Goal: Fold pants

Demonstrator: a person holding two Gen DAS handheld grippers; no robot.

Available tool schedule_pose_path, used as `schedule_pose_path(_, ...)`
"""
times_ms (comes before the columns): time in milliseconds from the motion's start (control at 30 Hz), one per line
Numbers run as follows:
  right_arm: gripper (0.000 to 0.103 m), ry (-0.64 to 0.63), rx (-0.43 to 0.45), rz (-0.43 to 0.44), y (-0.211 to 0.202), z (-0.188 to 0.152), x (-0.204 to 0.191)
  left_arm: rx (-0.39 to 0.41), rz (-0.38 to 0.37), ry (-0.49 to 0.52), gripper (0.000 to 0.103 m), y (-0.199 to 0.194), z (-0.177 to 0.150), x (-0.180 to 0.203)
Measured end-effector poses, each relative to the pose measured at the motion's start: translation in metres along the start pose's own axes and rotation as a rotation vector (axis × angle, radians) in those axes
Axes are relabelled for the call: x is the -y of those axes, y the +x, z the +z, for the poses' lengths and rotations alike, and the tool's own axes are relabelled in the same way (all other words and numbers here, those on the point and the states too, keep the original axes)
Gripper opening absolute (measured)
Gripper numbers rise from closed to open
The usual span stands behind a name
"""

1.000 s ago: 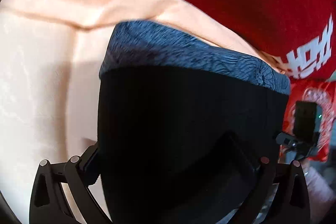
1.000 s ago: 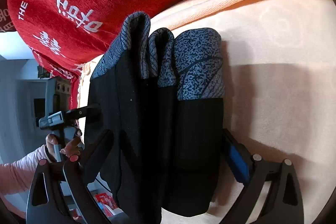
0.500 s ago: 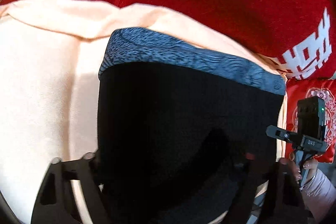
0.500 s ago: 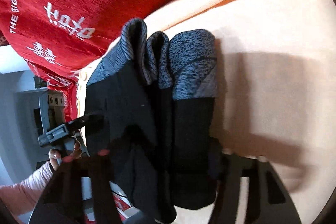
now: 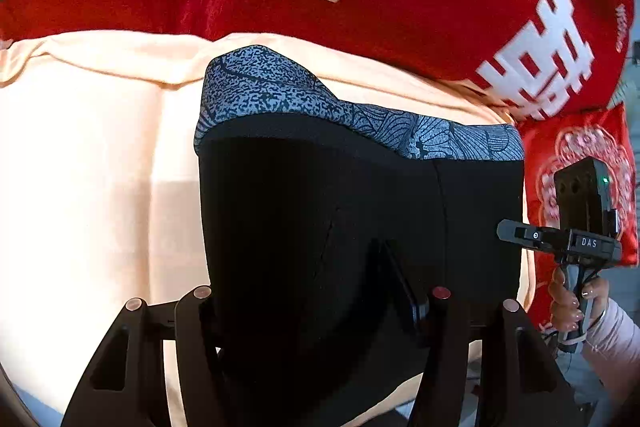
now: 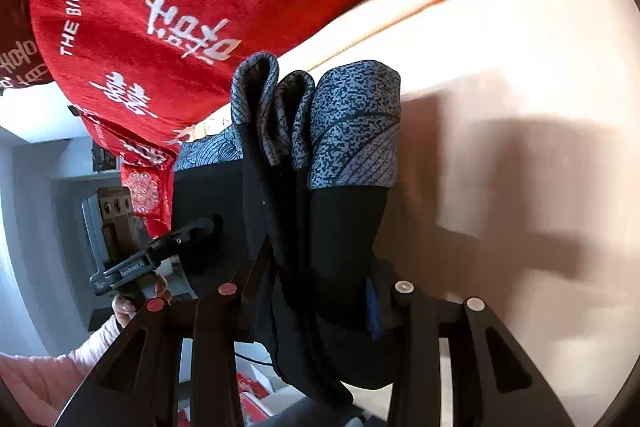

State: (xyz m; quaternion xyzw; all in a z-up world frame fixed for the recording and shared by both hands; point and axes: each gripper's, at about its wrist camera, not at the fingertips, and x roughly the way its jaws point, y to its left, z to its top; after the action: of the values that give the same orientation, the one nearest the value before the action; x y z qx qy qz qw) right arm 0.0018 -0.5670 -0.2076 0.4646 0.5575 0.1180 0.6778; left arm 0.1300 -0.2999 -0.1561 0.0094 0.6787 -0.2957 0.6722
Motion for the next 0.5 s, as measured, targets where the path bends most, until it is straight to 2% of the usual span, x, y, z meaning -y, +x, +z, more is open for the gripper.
schedule_pose_path(300, 0.041, 0.006, 0.005, -0.029, 0.006, -0.069, -0.009, -0.022, -0.008, 0.016, 0.061, -0.017, -0.059, -0.006)
schedule_pose_path(433, 0.042, 0.013, -0.016, -0.089, 0.028, -0.08, 0.001, -0.041, 0.056, 0.03, 0.062, -0.006, -0.081, -0.029)
schedule_pose_path(467, 0.044, 0.007, -0.02, -0.111, 0.033, -0.081, 0.003, -0.048, 0.068, 0.02, 0.065, 0.0, -0.084, -0.035)
schedule_pose_path(500, 0.047, -0.005, -0.011, -0.14, 0.037, -0.083, 0.007, -0.051, 0.075, -0.013, 0.077, 0.009, -0.087, -0.046)
